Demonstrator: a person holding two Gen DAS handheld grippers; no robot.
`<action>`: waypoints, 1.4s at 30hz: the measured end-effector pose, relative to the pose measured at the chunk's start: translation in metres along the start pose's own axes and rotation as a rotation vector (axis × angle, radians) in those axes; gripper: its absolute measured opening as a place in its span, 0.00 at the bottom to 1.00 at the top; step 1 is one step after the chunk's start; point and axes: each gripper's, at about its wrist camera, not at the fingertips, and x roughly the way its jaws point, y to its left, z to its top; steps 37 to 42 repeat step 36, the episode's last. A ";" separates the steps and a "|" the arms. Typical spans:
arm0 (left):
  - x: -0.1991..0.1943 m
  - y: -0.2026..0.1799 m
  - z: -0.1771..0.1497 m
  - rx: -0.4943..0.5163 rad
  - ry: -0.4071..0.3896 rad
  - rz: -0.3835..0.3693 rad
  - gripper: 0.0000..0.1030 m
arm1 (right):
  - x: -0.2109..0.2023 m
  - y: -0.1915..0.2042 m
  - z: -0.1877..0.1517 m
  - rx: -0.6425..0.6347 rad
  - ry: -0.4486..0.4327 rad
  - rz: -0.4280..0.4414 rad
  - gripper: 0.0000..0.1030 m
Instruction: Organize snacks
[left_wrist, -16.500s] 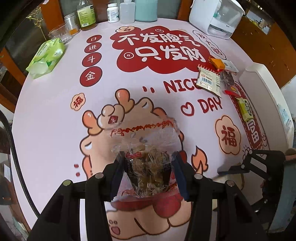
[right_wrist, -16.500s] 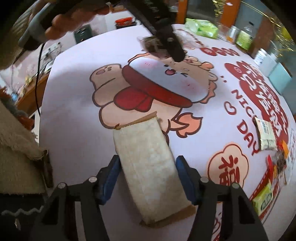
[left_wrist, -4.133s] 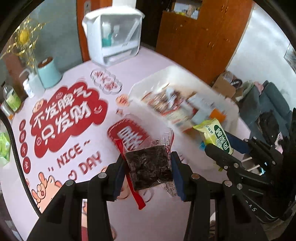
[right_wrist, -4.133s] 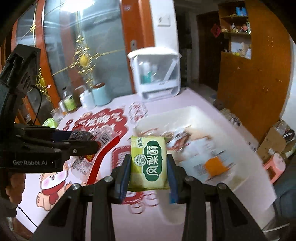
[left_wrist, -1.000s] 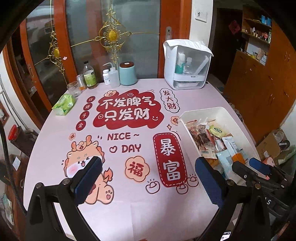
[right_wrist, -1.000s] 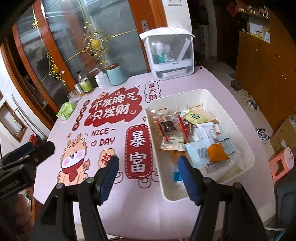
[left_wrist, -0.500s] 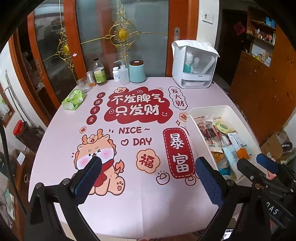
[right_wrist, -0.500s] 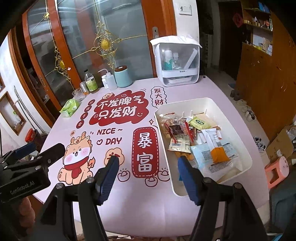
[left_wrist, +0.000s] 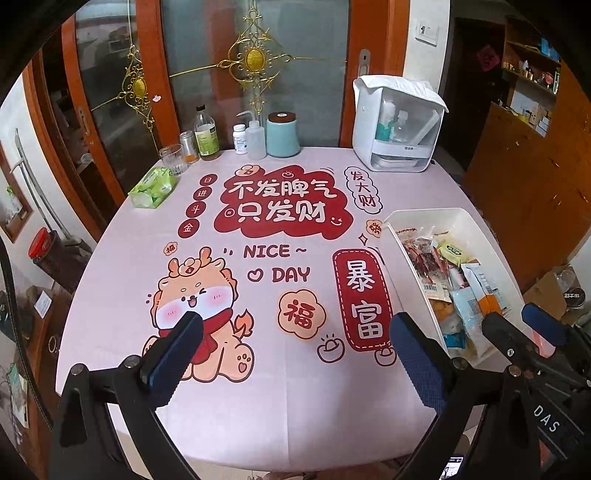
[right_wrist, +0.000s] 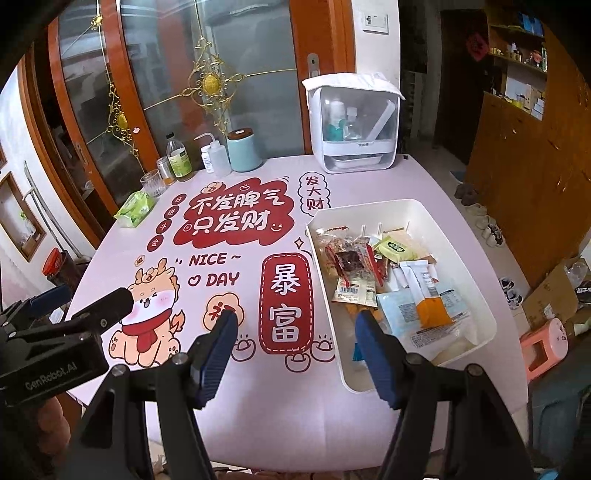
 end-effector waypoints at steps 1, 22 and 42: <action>0.000 0.000 0.000 0.000 0.000 0.000 0.97 | 0.000 0.000 0.000 -0.002 0.001 0.000 0.65; 0.002 0.001 0.002 0.003 0.005 0.002 0.97 | 0.007 0.005 0.002 -0.009 0.012 0.006 0.65; 0.007 0.003 0.001 0.002 0.017 0.002 0.97 | 0.019 -0.003 0.006 -0.014 0.042 0.023 0.65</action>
